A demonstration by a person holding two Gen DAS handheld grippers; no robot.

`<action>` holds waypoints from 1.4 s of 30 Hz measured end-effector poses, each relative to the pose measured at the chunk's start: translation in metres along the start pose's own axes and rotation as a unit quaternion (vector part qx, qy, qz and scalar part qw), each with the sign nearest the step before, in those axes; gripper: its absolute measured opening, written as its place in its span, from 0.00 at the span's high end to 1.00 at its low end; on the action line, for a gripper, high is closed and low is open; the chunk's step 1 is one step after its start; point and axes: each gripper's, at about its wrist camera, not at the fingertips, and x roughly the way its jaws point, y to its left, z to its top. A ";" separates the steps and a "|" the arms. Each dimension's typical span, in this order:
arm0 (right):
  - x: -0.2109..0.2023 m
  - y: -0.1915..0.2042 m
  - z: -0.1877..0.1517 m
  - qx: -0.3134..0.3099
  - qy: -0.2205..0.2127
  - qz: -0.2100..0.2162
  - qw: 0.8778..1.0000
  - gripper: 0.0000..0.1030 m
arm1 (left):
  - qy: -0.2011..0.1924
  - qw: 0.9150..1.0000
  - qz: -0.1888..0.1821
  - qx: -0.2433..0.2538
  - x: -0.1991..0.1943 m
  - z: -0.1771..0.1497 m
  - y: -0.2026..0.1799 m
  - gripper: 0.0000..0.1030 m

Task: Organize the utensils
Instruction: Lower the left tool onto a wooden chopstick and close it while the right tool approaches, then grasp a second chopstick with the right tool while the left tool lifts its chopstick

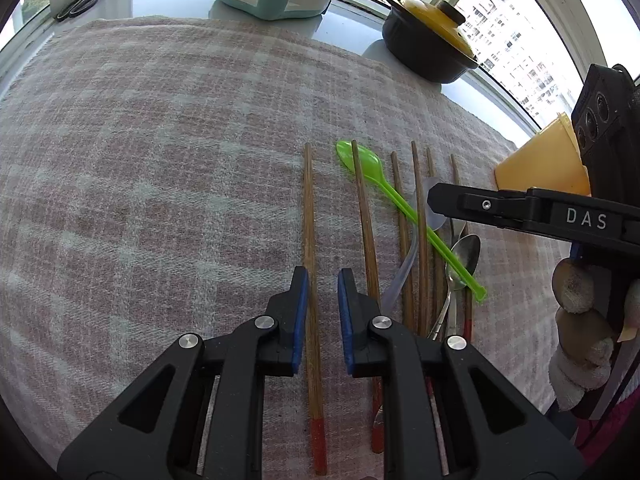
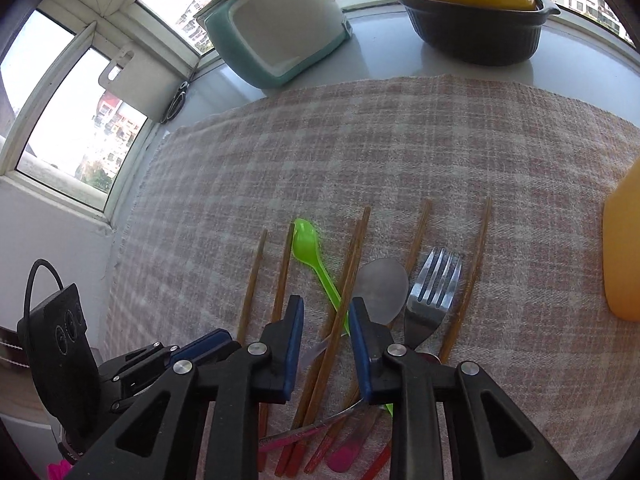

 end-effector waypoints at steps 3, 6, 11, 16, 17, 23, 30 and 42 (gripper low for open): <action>0.007 0.000 0.003 0.002 0.009 -0.004 1.000 0.79 | 0.006 1.000 0.007 0.003 0.006 0.001 0.000 0.87; 0.012 0.000 0.004 0.003 0.017 -0.012 1.000 0.80 | 0.006 1.000 0.011 0.007 0.008 0.001 0.000 0.87; 0.021 -0.001 0.007 0.000 0.028 -0.037 0.999 0.81 | 0.004 1.000 0.017 0.016 0.012 0.003 -0.003 0.87; 0.028 -0.001 0.008 -0.004 0.034 -0.056 0.998 0.85 | 0.001 1.000 0.016 0.013 0.014 0.006 0.001 0.93; 0.029 0.000 0.009 -0.007 0.034 -0.060 0.998 0.87 | 0.001 1.000 0.015 0.014 0.014 0.006 0.001 0.93; 0.031 0.007 0.010 -0.020 0.033 -0.066 0.997 0.94 | 0.001 1.000 0.006 0.003 0.013 0.007 0.005 0.94; 0.019 0.008 0.006 -0.024 0.012 -0.058 0.998 0.94 | -0.008 1.000 0.001 -0.013 0.002 0.000 0.011 0.95; -0.027 0.018 -0.011 -0.048 -0.049 -0.038 0.997 0.95 | -0.058 0.998 -0.012 -0.029 -0.041 -0.010 0.009 0.96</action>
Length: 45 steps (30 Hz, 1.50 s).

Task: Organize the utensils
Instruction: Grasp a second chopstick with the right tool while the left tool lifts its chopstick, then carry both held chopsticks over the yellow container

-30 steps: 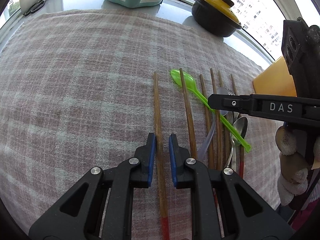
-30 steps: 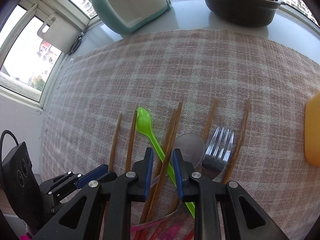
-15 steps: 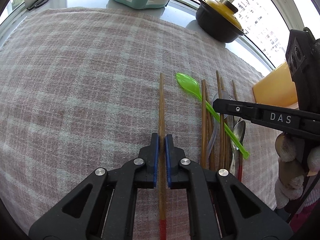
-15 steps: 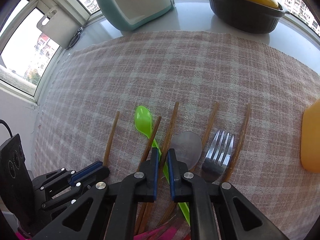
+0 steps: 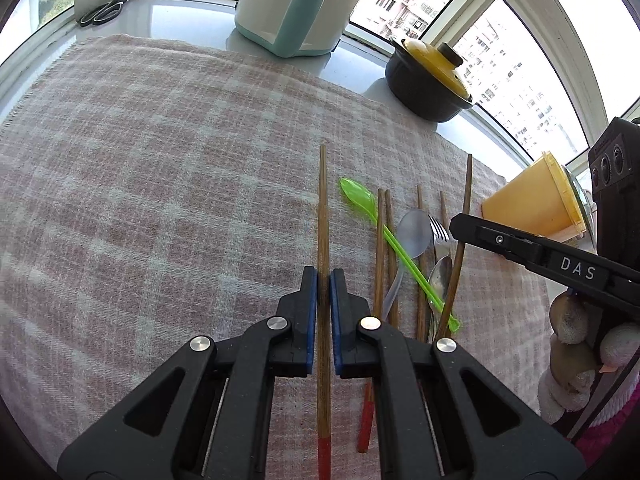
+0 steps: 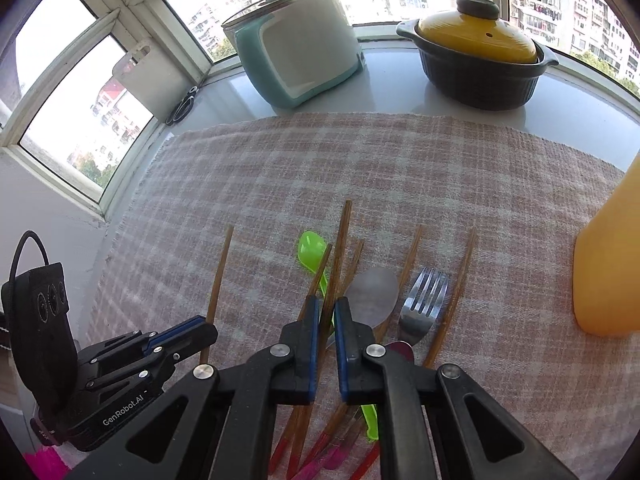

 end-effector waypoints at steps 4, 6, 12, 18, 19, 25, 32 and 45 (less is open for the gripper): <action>-0.021 0.005 -0.005 -0.013 -0.026 0.001 1.000 0.96 | -0.020 1.000 -0.006 0.005 -0.017 0.002 -0.011 0.96; -0.031 0.009 -0.007 -0.024 -0.042 -0.004 0.999 0.97 | -0.030 1.000 -0.007 0.006 -0.024 0.003 -0.016 0.96; -0.055 0.016 -0.013 -0.049 -0.074 -0.012 0.996 0.97 | -0.052 0.999 -0.014 0.002 -0.039 0.005 -0.030 0.96; -0.083 0.010 -0.017 -0.042 -0.107 -0.005 0.993 0.97 | -0.084 0.996 -0.022 0.019 -0.060 0.008 -0.051 0.96; -0.088 0.009 -0.018 -0.041 -0.114 -0.005 0.993 0.97 | -0.088 0.996 -0.025 0.021 -0.063 0.009 -0.056 0.96; -0.130 -0.001 -0.021 -0.037 -0.153 -0.003 0.988 0.97 | -0.118 0.991 -0.045 0.035 -0.076 0.018 -0.088 0.96; -0.183 -0.024 -0.022 -0.035 -0.195 -0.010 0.980 0.97 | -0.141 0.986 -0.074 0.055 -0.077 0.035 -0.131 0.96; -0.255 -0.084 -0.007 -0.011 -0.258 -0.031 0.966 0.97 | -0.166 0.976 -0.111 0.088 -0.055 0.073 -0.215 0.96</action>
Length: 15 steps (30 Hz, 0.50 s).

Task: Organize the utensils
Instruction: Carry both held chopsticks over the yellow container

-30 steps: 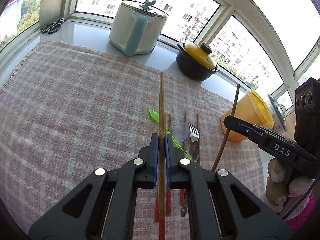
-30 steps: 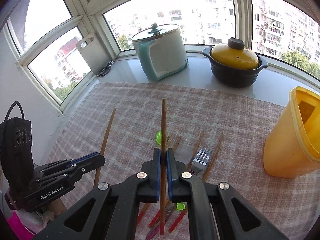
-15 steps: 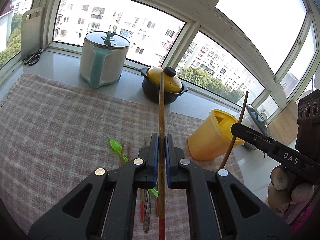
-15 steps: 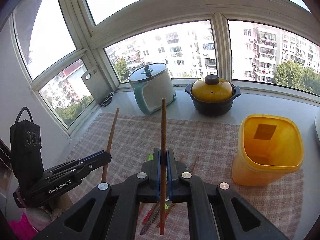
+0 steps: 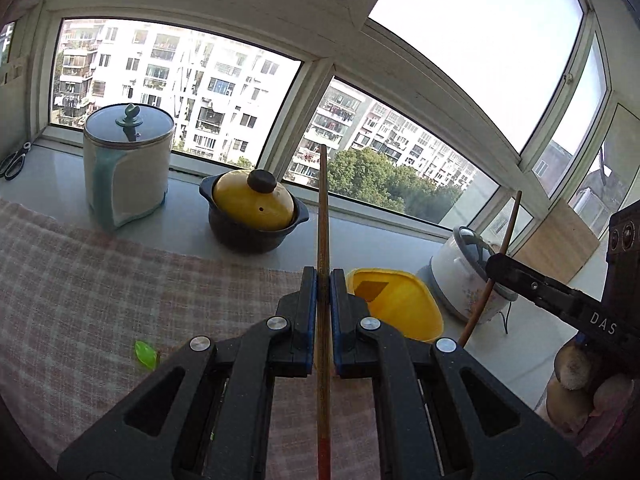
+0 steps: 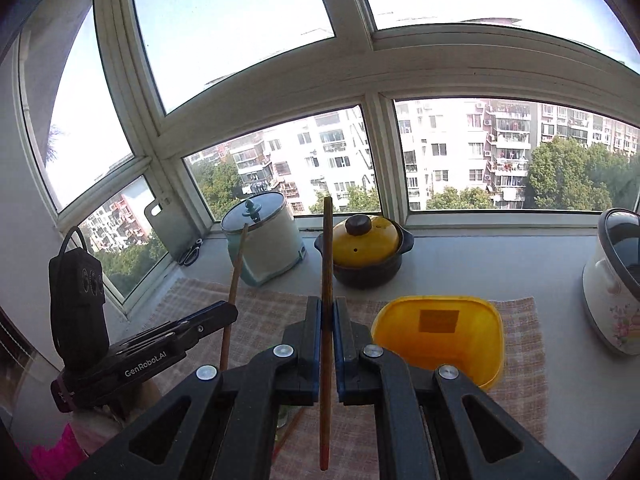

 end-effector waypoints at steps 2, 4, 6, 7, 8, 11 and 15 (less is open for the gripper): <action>-0.005 -0.011 0.007 0.006 -0.008 -0.004 1.000 0.97 | -0.001 1.000 -0.003 0.003 0.010 0.006 -0.009 0.96; -0.009 -0.021 0.013 0.010 -0.015 -0.007 1.000 0.97 | -0.003 1.000 -0.010 0.003 0.020 0.012 -0.018 0.96; -0.012 -0.030 0.020 0.013 -0.021 -0.011 1.000 0.97 | -0.006 1.000 -0.013 0.006 0.029 0.018 -0.028 0.96; -0.014 -0.034 0.025 0.014 -0.025 -0.013 1.000 0.97 | -0.009 1.000 -0.015 0.008 0.034 0.022 -0.033 0.96; -0.015 -0.037 0.029 0.014 -0.028 -0.013 0.999 0.97 | -0.012 1.000 -0.016 0.012 0.038 0.025 -0.038 0.96; -0.016 -0.046 0.039 0.009 -0.036 -0.021 0.999 0.97 | -0.020 0.999 -0.018 0.023 0.052 0.034 -0.055 0.96; -0.012 -0.060 0.051 0.012 -0.041 -0.026 0.999 0.97 | -0.027 0.999 -0.019 0.028 0.074 0.042 -0.070 0.96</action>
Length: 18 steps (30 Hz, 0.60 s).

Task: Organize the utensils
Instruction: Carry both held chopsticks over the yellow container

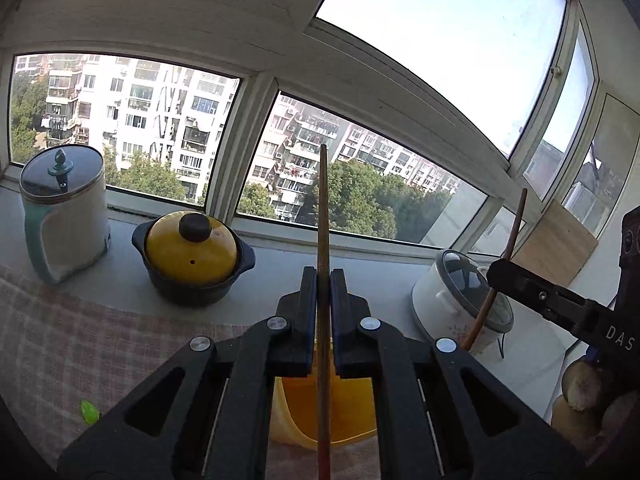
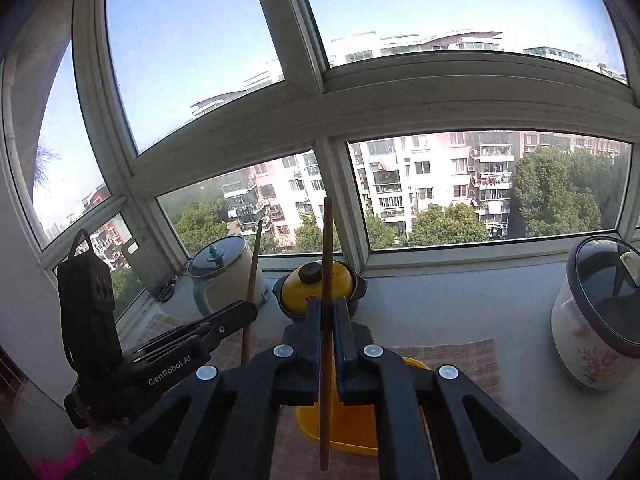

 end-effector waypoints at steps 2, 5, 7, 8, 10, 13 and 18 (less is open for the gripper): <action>0.003 -0.006 0.004 -0.002 -0.003 -0.007 1.000 0.97 | 0.002 1.000 0.002 0.002 0.013 0.001 -0.004 0.96; 0.010 -0.016 0.009 0.001 -0.002 -0.008 1.000 0.97 | 0.002 1.000 0.012 0.002 0.031 0.001 -0.006 0.96; 0.015 -0.022 0.011 0.001 -0.001 -0.011 1.000 0.97 | 0.002 1.000 0.017 0.000 0.041 -0.001 -0.005 0.96; 0.018 -0.026 0.011 0.000 0.001 -0.014 1.000 0.97 | 0.004 1.000 0.018 -0.001 0.047 -0.002 -0.004 0.96; 0.026 -0.034 0.011 0.004 0.008 -0.017 1.000 0.97 | 0.004 1.000 0.019 -0.002 0.055 -0.004 -0.004 0.96; 0.042 -0.044 0.006 0.007 0.022 -0.020 1.000 0.97 | 0.002 1.000 0.022 0.002 0.065 -0.010 -0.003 0.96; 0.062 -0.059 -0.010 0.017 0.050 -0.025 0.998 0.97 | -0.003 0.999 0.035 0.017 0.072 -0.020 -0.005 0.96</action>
